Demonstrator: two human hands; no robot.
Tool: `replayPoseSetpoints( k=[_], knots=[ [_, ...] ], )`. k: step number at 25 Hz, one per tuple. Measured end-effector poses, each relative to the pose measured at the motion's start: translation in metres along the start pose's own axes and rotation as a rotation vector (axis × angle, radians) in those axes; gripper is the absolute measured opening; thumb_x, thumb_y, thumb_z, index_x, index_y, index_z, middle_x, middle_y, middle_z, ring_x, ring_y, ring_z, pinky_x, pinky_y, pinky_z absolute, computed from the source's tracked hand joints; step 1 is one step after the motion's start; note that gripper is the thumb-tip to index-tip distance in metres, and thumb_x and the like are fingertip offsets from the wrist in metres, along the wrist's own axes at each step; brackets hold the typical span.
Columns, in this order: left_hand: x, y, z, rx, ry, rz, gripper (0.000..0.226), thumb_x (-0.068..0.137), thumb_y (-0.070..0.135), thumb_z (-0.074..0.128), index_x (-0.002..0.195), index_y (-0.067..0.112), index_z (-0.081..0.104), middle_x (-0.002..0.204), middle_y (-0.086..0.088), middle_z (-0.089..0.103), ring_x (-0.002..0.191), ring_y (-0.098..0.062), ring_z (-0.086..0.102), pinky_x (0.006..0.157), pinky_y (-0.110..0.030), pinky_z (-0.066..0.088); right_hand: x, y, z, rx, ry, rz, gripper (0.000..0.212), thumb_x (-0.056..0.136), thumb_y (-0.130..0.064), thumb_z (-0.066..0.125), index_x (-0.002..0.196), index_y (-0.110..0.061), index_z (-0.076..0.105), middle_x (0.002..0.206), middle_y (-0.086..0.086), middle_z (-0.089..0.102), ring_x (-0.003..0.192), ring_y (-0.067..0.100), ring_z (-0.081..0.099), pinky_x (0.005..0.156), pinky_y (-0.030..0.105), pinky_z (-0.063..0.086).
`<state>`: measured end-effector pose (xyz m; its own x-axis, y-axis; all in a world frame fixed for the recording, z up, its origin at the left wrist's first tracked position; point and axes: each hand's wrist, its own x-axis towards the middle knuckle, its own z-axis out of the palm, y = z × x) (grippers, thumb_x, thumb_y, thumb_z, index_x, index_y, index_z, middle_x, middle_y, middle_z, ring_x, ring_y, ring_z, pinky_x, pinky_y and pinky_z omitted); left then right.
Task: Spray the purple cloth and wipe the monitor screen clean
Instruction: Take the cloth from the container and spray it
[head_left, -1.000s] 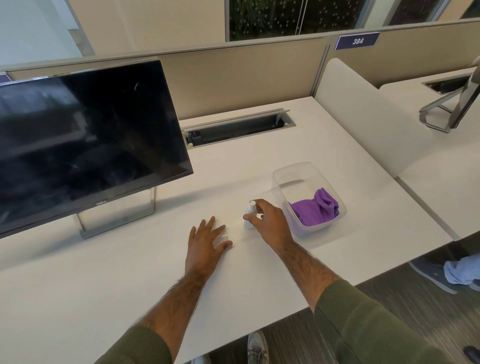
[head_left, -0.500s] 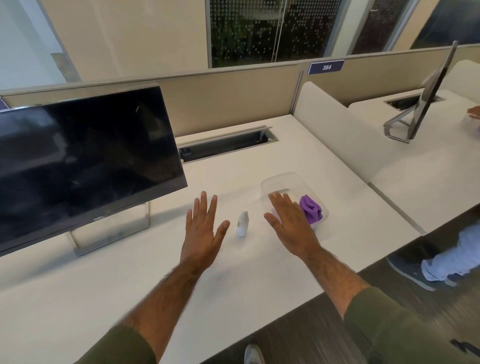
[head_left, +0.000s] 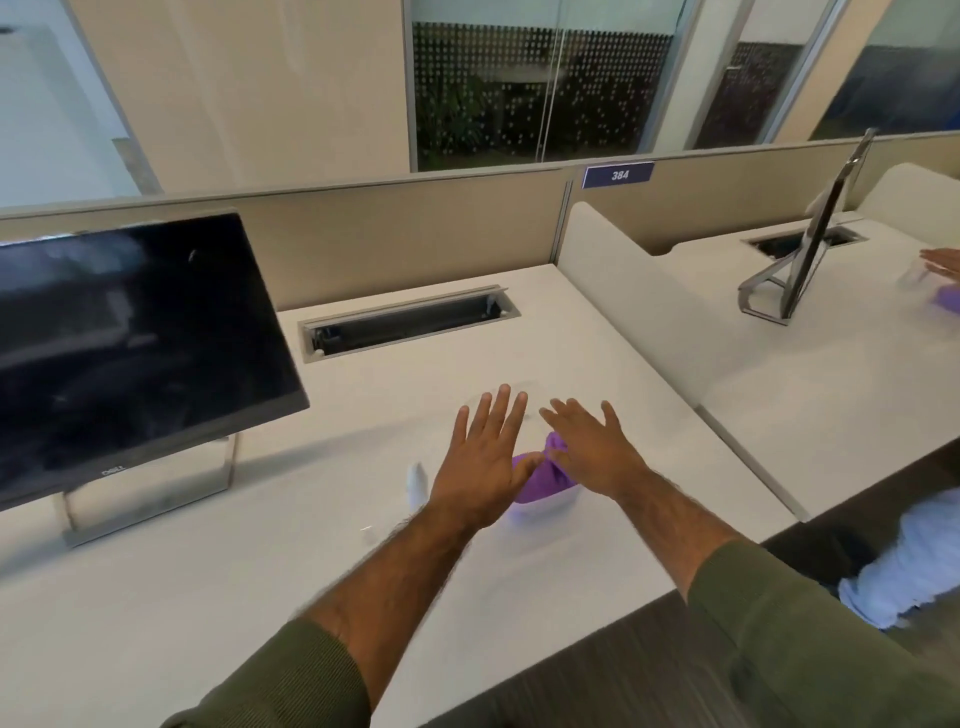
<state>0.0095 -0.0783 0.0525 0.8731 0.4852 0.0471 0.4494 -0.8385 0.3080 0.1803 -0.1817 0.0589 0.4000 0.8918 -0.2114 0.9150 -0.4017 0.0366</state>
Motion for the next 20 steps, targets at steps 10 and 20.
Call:
replayPoseSetpoints(
  k=[10, 20],
  knots=[
    [0.052, 0.019, 0.059, 0.32, -0.427, -0.204, 0.087, 0.097, 0.07, 0.005, 0.163, 0.014, -0.001, 0.172, -0.006, -0.004, 0.158, -0.024, -0.007, 0.123, -0.054, -0.014, 0.062, 0.023, 0.015, -0.279, -0.14, -0.357, 0.057, 0.097, -0.054, 0.054, 0.142, -0.018, 0.05, 0.15, 0.006, 0.05, 0.145, 0.025, 0.037, 0.122, 0.059, -0.006],
    [0.063, 0.015, 0.07, 0.498, -0.45, -0.206, 0.075, 0.102, 0.059, 0.023, 0.152, 0.005, 0.038, 0.157, -0.014, 0.043, 0.155, -0.033, 0.019, 0.123, -0.054, -0.016, 0.069, 0.014, 0.026, -0.401, -0.153, -0.376, 0.04, 0.086, -0.035, 0.071, 0.121, -0.017, 0.063, 0.125, 0.008, 0.06, 0.127, 0.028, 0.048, 0.122, 0.06, -0.008]
  ],
)
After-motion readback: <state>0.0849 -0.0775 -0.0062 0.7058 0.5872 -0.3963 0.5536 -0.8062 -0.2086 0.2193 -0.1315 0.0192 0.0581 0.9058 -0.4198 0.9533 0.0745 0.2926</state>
